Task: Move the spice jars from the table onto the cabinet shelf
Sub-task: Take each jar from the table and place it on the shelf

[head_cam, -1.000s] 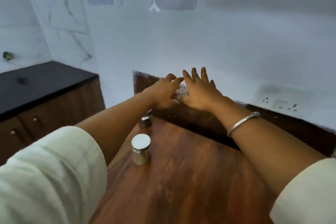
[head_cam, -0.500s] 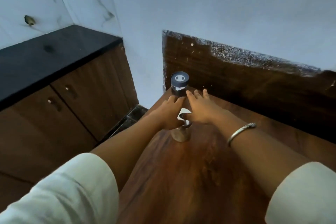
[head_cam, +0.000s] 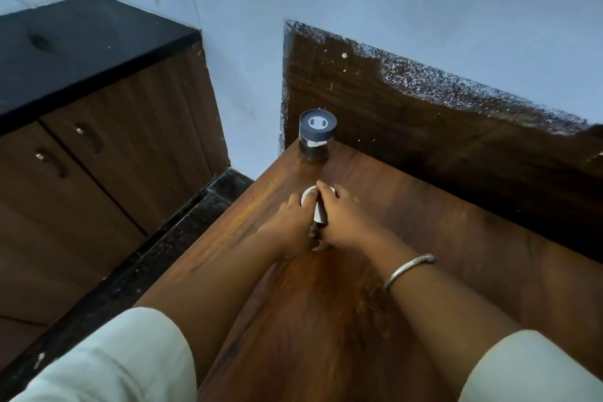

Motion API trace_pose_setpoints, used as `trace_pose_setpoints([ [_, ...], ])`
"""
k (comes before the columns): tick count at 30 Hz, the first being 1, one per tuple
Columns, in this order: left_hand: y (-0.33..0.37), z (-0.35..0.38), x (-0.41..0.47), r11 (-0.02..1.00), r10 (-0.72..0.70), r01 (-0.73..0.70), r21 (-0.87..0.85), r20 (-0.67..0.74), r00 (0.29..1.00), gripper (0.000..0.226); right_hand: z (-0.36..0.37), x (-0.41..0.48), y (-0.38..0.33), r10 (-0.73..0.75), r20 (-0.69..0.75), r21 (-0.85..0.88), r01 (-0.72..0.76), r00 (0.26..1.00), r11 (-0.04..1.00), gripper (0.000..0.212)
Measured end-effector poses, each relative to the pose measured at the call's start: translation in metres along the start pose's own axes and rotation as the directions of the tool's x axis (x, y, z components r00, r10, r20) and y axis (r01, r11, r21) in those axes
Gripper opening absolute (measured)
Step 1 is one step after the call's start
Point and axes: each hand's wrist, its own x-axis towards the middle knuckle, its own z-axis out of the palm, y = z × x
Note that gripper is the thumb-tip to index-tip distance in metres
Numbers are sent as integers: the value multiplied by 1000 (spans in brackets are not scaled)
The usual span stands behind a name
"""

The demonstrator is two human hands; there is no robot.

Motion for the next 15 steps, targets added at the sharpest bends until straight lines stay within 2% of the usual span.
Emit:
trace_pose_setpoints([
  [10,-5,0,5,986,88,-95,-134,-55,995,101,6,1,13,44,-151,159,-20,988,987,92],
  [15,8,-2,7,968,145,-166,-189,-118,982,109,-5,-10,24,163,-302,276,-77,939,958,93],
])
